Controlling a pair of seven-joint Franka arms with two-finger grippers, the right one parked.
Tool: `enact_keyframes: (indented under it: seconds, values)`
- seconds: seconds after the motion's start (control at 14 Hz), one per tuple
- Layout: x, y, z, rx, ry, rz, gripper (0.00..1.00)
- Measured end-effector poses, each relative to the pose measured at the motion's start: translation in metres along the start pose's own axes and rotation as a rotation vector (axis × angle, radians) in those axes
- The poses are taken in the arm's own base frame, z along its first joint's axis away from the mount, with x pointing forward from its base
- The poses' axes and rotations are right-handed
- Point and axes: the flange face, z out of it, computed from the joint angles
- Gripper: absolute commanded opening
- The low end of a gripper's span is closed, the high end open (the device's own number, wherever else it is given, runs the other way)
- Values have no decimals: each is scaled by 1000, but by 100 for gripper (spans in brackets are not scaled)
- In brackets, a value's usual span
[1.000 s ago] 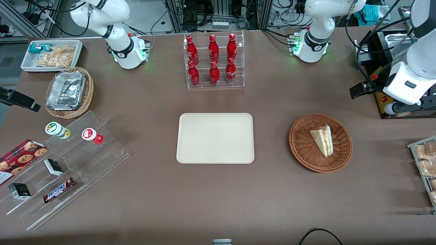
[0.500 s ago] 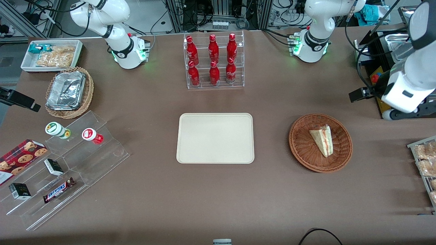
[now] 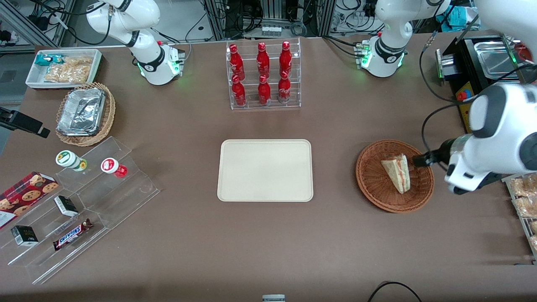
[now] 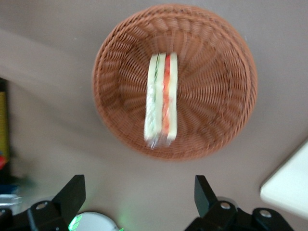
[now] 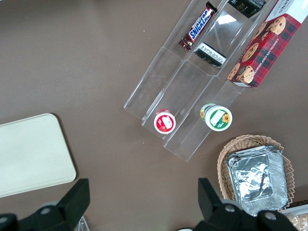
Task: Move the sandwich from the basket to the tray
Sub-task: 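Lower the left gripper and close it on the wrapped sandwich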
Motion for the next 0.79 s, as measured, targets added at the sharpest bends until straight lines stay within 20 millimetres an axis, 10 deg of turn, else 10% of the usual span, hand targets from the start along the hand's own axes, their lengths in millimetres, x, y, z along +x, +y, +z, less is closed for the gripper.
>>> enact_keyframes:
  seconds: [0.79]
  values:
    - [13,6,123,-39,26,-107,100]
